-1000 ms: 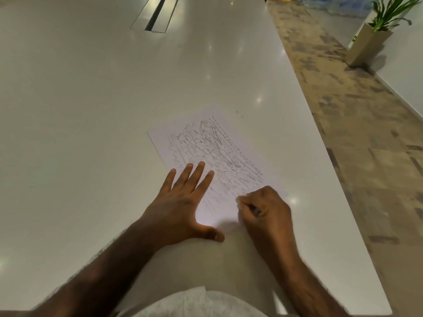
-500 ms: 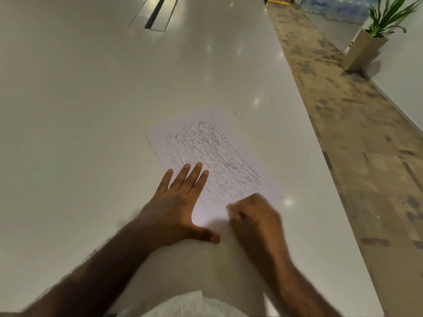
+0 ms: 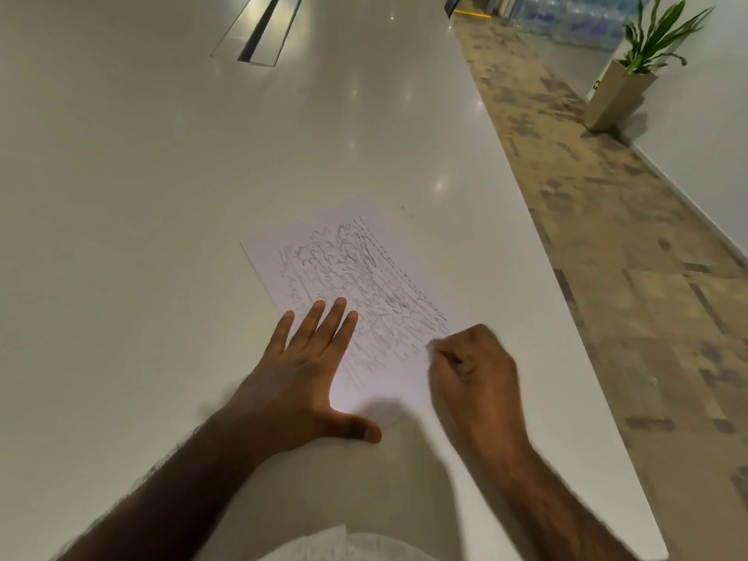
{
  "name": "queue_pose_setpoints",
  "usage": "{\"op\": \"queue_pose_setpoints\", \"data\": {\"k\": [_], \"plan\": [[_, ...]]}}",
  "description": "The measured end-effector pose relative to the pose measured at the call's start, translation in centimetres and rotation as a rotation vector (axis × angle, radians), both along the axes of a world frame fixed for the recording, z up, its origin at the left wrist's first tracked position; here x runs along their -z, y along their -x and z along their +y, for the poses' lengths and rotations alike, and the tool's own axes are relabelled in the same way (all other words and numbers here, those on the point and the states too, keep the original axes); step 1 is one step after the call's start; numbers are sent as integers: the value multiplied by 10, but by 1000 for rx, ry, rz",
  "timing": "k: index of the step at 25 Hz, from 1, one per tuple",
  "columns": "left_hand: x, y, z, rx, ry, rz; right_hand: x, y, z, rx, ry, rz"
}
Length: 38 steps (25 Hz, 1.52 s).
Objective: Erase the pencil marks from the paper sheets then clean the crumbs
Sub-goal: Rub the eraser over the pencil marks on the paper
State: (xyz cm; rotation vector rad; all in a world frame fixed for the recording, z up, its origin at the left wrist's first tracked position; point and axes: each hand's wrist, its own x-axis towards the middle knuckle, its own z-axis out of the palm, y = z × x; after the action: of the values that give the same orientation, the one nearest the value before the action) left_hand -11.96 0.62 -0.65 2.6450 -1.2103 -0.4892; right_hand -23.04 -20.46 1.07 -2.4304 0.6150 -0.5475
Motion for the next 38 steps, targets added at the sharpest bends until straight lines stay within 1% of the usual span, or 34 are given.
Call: {"op": "queue_pose_setpoints", "data": {"k": [2, 3, 4, 5, 6, 7, 8, 10, 11, 12, 15, 17, 20, 22, 25, 27, 29, 30, 31, 33, 34, 35, 37, 38], "plan": [[0, 2, -2, -12, -10, -2, 11, 16, 48, -256, 113, 56], [-1, 1, -2, -17, -12, -5, 13, 22, 49, -339, 154, 43], [-1, 0, -3, -19, -7, -3, 11, 20, 37, -337, 125, 32], [-1, -1, -2, -15, 0, 5, 12, 13, 13, -212, 80, 11], [-1, -1, -2, -6, -2, 14, 10, 5, -3, -37, 19, -22], [-2, -1, -1, 1, -9, 17, 9, 3, -7, 45, -20, -9], [-1, -1, -2, 2, -16, 13, 5, 2, -1, 40, -9, -11], [-1, 0, -3, -4, -41, 3, 8, 14, 37, -158, 150, 46], [0, 0, -4, -9, -48, -5, 15, 21, 38, -236, 203, 22], [0, -1, -4, -12, -43, -13, 14, 21, 28, -231, 181, 5], [2, 0, -2, 3, -23, 0, 10, 6, -21, 52, -72, -14], [4, -1, -1, 11, -5, -14, 7, 10, -18, 51, -106, -15], [6, -6, 4, 51, 46, -42, 13, 21, 4, -36, -92, -19], [8, -11, 8, 90, 80, -33, 14, 20, -7, -27, -106, -36], [8, -14, 11, 95, 69, -16, 4, 15, -10, 3, -85, -40], [10, -15, 9, 77, 47, -41, 5, 17, 11, -117, -8, 5], [11, -16, 9, 67, 13, -50, 11, 25, 30, -319, 140, 72], [11, -17, 9, 65, 3, -46, 12, 24, 25, -341, 181, 77], [11, -17, 9, 64, 4, -40, 12, 20, 11, -270, 160, 76], [10, -17, 10, 64, 22, -29, 5, 10, -12, -13, 25, 59], [10, -17, 11, 65, 27, -24, 3, 8, -11, 29, 4, 59], [11, -16, 10, 65, 26, -22, 2, 9, 1, -10, 32, 61], [11, -17, 9, 65, 10, -28, 11, 22, 28, -214, 173, 77], [11, -17, 9, 65, 10, -28, 12, 24, 26, -250, 180, 62]]}}
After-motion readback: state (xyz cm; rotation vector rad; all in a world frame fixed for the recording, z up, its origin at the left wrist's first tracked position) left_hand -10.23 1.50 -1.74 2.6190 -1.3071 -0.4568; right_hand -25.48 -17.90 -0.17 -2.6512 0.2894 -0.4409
